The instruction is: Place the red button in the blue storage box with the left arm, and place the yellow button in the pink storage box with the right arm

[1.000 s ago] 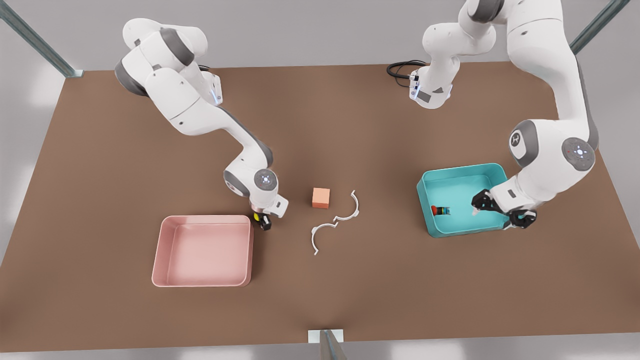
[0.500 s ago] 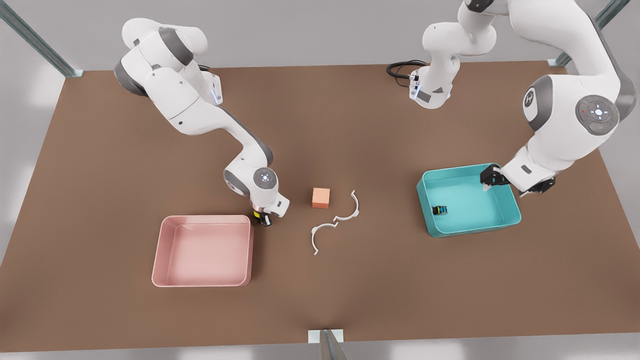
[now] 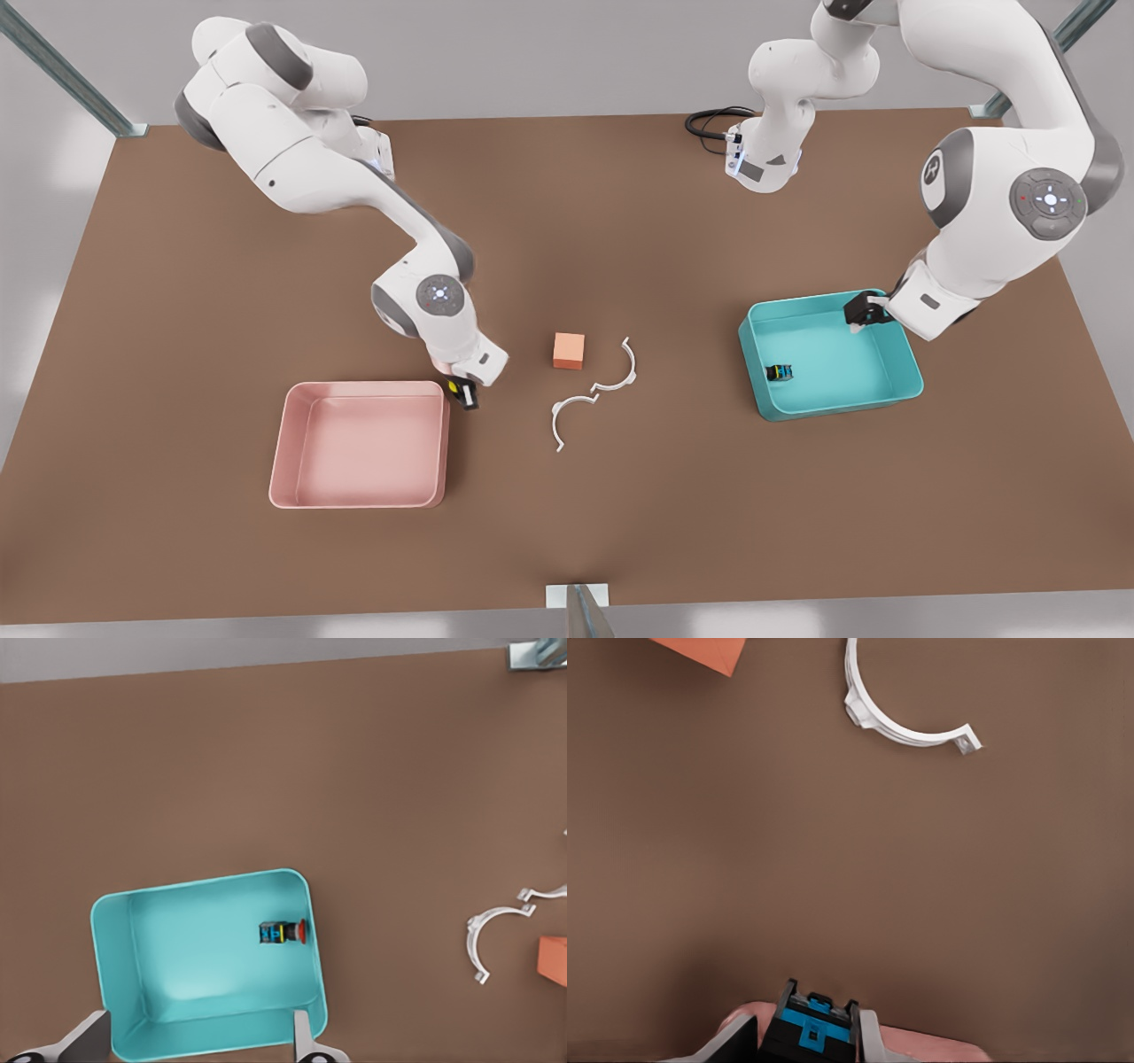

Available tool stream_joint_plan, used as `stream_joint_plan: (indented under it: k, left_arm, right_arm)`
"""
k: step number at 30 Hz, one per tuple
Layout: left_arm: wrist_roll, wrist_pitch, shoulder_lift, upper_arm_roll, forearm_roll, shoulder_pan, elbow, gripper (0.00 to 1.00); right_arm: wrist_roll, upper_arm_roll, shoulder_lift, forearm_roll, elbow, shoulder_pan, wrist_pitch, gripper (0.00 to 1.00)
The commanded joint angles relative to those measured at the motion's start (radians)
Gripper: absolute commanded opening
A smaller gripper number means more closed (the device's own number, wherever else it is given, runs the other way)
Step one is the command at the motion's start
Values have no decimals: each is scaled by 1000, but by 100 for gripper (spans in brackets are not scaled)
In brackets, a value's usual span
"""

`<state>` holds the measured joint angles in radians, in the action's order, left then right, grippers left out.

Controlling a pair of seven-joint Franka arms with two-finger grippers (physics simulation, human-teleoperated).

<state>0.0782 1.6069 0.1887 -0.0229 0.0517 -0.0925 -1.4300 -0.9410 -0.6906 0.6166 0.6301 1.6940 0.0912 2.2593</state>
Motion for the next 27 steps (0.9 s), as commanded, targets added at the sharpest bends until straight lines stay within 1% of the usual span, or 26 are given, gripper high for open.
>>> stream_joint_plan:
  k: [1,3,4,5,6,9,10,12,13,14,15,16,18,19,20,21,22,23,24,26,27]
  left_arm:
    - [141,-11,-2,0,2,-4,2,100]
    - [143,-13,0,0,2,-4,2,100]
    - [143,-13,-2,0,0,-6,2,100]
    - [143,-13,-2,0,0,-6,2,100]
    - [143,-13,0,0,2,-6,2,100]
    - [141,-13,-2,0,2,-4,2,100]
    - [141,-13,-2,0,2,-4,2,100]
    - [141,-13,-2,0,2,-6,2,100]
    - [140,-13,-2,0,2,-4,2,100]
    - [140,-13,-2,0,2,-4,2,100]
    - [141,-13,-2,0,2,-9,2,100]
    - [141,-13,-2,0,2,-10,2,100]
    - [138,-13,-2,0,2,-10,2,100]
    - [138,-13,-2,0,2,-10,2,100]
    - [138,-13,-2,0,2,-10,2,100]
    - [138,-13,0,0,2,-10,2,100]
    - [138,-13,0,0,2,-10,2,100]
    - [137,-12,0,0,2,-10,2,100]
    - [137,-12,0,0,2,-10,3,100]
    - [133,-10,0,0,4,-7,8,100]
    - [133,-12,0,0,4,-7,10,100]
  right_arm:
    - [59,-82,-3,3,-10,122,-50,48]
    - [79,-107,-3,-1,-8,220,-50,48]
    - [80,-107,-3,-44,-7,254,-58,48]
    - [111,-107,-3,-95,-8,259,-112,48]
    - [140,-107,-1,-102,-7,266,-152,48]
    - [146,-93,28,-104,6,314,-170,48]
    - [179,-92,38,-102,4,318,-205,49]
    - [169,-83,71,-101,4,341,-210,53]
    - [168,-64,77,-99,4,340,-210,60]
    - [166,-61,84,-95,4,340,-210,71]
    - [165,-36,91,-92,4,337,-207,82]
    - [166,-36,92,-79,3,337,-205,100]
    - [142,-36,92,-76,-16,337,-204,100]
    - [88,-36,104,-78,-54,335,-198,100]
    - [30,-46,112,-14,-143,329,-185,100]
    - [-32,-50,109,-13,-295,288,-187,100]
    - [13,-55,100,-15,-352,243,-190,100]
    - [65,-79,58,-12,-364,202,-256,100]
    - [229,-95,20,-12,-364,171,-305,100]
    - [557,-179,-44,-15,-366,173,-377,100]
    - [823,-168,-124,-93,-363,188,-385,100]
